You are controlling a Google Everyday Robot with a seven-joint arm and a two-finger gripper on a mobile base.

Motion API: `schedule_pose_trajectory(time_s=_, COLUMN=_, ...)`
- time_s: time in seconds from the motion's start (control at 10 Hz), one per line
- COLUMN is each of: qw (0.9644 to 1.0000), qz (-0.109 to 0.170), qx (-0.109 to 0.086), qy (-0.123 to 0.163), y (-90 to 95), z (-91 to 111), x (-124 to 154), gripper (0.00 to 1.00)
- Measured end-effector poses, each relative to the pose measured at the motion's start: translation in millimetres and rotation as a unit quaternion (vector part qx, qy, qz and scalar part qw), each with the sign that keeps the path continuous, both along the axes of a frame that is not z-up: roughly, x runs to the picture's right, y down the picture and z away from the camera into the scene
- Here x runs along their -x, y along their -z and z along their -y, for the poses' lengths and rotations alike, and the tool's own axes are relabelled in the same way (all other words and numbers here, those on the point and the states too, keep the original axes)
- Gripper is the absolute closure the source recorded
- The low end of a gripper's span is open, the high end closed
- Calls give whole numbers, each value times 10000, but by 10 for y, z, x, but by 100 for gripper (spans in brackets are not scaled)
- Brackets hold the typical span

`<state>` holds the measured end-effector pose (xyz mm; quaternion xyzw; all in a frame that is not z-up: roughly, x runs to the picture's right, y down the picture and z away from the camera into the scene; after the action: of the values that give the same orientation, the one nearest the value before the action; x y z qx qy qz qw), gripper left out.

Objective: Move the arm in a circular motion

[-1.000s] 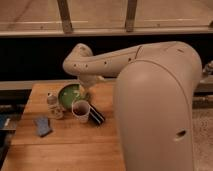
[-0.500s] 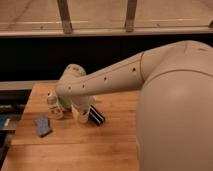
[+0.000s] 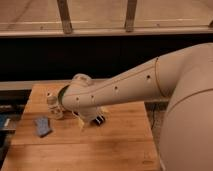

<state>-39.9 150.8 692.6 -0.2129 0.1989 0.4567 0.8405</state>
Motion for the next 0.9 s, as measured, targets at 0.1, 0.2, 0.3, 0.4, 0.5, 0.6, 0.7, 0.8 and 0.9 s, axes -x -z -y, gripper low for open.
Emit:
schedule_pose_trajectory(time_s=0.1, qw=9998, qz=-125, qx=-2, qy=-133, y=-43, z=51, x=-136, gripper=20)
schedule_pose_trajectory(time_s=0.2, qw=9993, qz=-259, qx=-11, qy=-286, y=-108, z=148, x=-307, gripper=20)
schedule_pose_trajectory(time_s=0.3, qw=9981, qz=-426, qx=-37, qy=-438, y=-224, z=322, x=-520, gripper=20)
schedule_pose_trajectory(time_s=0.4, qw=9972, qz=-534, qx=-67, qy=-518, y=-308, z=461, x=-653, gripper=20)
schedule_pose_trajectory(time_s=0.5, qw=9958, qz=-671, qx=-113, qy=-605, y=-419, z=645, x=-805, gripper=20)
schedule_pose_trajectory(time_s=0.6, qw=9942, qz=-812, qx=-190, qy=-681, y=-549, z=893, x=-940, gripper=20)
schedule_pose_trajectory(time_s=0.7, qw=9930, qz=-909, qx=-257, qy=-702, y=-661, z=1107, x=-1002, gripper=20)
schedule_pose_trajectory(time_s=0.8, qw=9922, qz=-981, qx=-316, qy=-697, y=-765, z=1294, x=-1023, gripper=20)
schedule_pose_trajectory(time_s=0.9, qw=9918, qz=-1036, qx=-374, qy=-652, y=-897, z=1497, x=-999, gripper=20)
